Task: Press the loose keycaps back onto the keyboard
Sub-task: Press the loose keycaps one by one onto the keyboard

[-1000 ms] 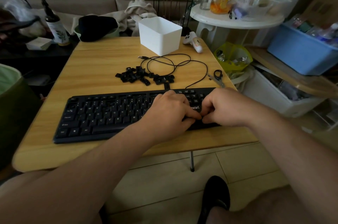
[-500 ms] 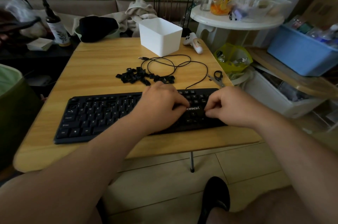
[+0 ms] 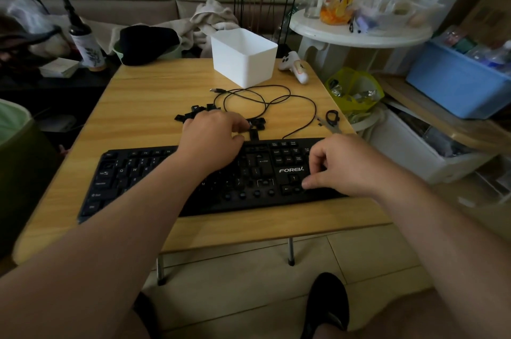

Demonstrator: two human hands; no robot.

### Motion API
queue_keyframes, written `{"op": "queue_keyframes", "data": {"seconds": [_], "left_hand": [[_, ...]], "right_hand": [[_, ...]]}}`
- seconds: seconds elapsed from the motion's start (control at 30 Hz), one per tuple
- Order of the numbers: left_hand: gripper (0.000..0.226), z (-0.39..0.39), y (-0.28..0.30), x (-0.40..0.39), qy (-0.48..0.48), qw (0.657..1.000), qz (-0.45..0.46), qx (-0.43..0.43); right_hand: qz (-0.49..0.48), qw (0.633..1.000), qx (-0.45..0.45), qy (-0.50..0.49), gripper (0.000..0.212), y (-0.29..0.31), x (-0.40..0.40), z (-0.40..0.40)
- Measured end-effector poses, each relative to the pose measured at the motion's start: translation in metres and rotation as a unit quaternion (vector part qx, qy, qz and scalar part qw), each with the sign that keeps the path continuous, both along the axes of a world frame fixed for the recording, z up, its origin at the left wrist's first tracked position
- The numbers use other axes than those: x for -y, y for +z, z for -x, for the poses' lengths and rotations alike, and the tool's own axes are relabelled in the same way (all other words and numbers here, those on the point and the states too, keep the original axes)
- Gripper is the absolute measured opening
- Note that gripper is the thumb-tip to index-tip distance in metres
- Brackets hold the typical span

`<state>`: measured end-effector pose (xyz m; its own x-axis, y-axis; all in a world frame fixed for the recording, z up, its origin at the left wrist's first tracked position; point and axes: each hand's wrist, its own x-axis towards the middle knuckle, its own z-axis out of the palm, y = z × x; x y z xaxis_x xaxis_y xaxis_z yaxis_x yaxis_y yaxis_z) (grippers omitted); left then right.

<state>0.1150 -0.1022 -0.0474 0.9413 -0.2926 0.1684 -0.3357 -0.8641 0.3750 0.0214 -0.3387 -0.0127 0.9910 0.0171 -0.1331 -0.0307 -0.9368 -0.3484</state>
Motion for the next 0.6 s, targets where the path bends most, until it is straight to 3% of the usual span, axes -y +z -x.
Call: {"op": "queue_keyframes", "data": {"seconds": [0.07,0.17,0.33,0.6], "left_hand": [[0.032,-0.007,0.001,0.000,0.005,1.000,-0.004,-0.004],[0.034,-0.018,0.002,0.001,-0.004,0.999,-0.027,-0.017],[0.061,-0.026,0.007,0.011,-0.096,0.980,-0.173,0.013],[0.025,-0.037,0.000,0.010,-0.098,0.974,-0.189,0.084]], "right_hand": [[0.001,1.000,-0.001,0.005,0.028,-0.001,0.001,-0.004],[-0.094,0.995,0.017,-0.017,0.031,-0.004,0.001,-0.014],[-0.108,0.990,0.089,-0.022,0.030,-0.011,-0.015,-0.034],[-0.141,0.982,0.124,-0.021,0.028,-0.013,-0.037,-0.059]]}}
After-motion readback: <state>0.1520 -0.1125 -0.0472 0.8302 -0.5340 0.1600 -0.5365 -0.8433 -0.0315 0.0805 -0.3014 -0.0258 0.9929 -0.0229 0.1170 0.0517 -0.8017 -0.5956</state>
